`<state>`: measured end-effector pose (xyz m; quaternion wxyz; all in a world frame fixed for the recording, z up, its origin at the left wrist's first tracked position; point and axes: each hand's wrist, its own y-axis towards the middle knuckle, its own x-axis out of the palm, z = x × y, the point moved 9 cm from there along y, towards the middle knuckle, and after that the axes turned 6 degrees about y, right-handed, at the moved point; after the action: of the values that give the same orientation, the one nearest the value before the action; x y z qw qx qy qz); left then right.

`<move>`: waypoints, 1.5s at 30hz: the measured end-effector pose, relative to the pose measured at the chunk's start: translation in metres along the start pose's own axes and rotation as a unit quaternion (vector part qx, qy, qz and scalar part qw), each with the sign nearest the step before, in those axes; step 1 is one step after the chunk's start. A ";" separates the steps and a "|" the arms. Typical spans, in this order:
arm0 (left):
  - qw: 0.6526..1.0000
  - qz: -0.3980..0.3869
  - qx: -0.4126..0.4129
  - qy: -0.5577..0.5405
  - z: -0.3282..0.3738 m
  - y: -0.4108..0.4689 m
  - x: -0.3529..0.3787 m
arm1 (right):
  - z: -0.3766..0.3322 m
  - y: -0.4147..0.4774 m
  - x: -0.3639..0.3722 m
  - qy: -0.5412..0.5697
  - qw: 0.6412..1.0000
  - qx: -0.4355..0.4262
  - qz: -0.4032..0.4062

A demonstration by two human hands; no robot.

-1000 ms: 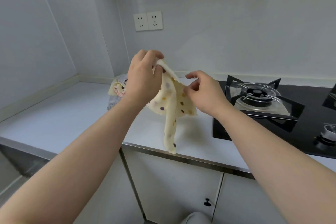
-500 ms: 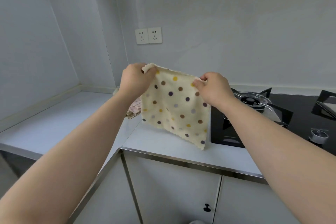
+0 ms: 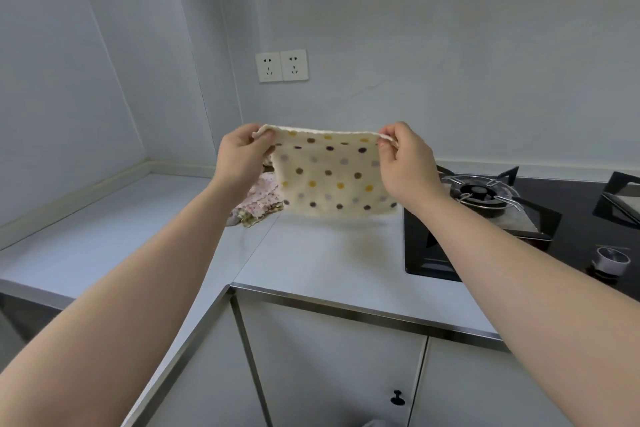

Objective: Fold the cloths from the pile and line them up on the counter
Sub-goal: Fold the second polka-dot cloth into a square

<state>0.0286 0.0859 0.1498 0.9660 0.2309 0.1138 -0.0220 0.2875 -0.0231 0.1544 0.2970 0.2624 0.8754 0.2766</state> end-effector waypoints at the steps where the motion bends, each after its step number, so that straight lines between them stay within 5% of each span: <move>1: 1.000 -0.004 0.007 -0.001 -0.002 -0.004 -0.004 | 0.000 -0.005 0.001 -0.003 1.000 -0.006 -0.009; 8: 0.978 -0.144 -0.069 0.136 -0.082 -0.059 0.004 | 0.053 -0.067 0.041 -0.090 0.966 0.062 -0.234; 12: 0.950 -0.196 -0.105 0.217 -0.122 -0.088 0.007 | 0.084 -0.094 0.052 -0.088 0.946 0.114 -0.289; 26: 0.937 -0.116 -0.047 0.327 -0.129 -0.033 0.039 | 0.120 -0.054 0.066 -0.109 0.967 0.134 -0.186; 34: 0.889 -0.171 -0.003 0.425 -0.182 -0.025 0.067 | 0.170 -0.057 0.098 -0.352 0.892 0.128 -0.252; 41: 0.908 -0.154 0.015 0.389 -0.177 -0.018 0.069 | 0.161 -0.053 0.094 -0.256 0.932 0.120 -0.226; 45: 0.946 -0.128 -0.021 0.296 -0.172 -0.016 0.065 | 0.161 -0.052 0.079 -0.048 0.967 0.186 -0.170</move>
<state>0.0540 0.1505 -0.0215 0.8824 0.1898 0.4240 -0.0741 0.3254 0.0420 -0.0166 0.3279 0.1730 0.9278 0.0417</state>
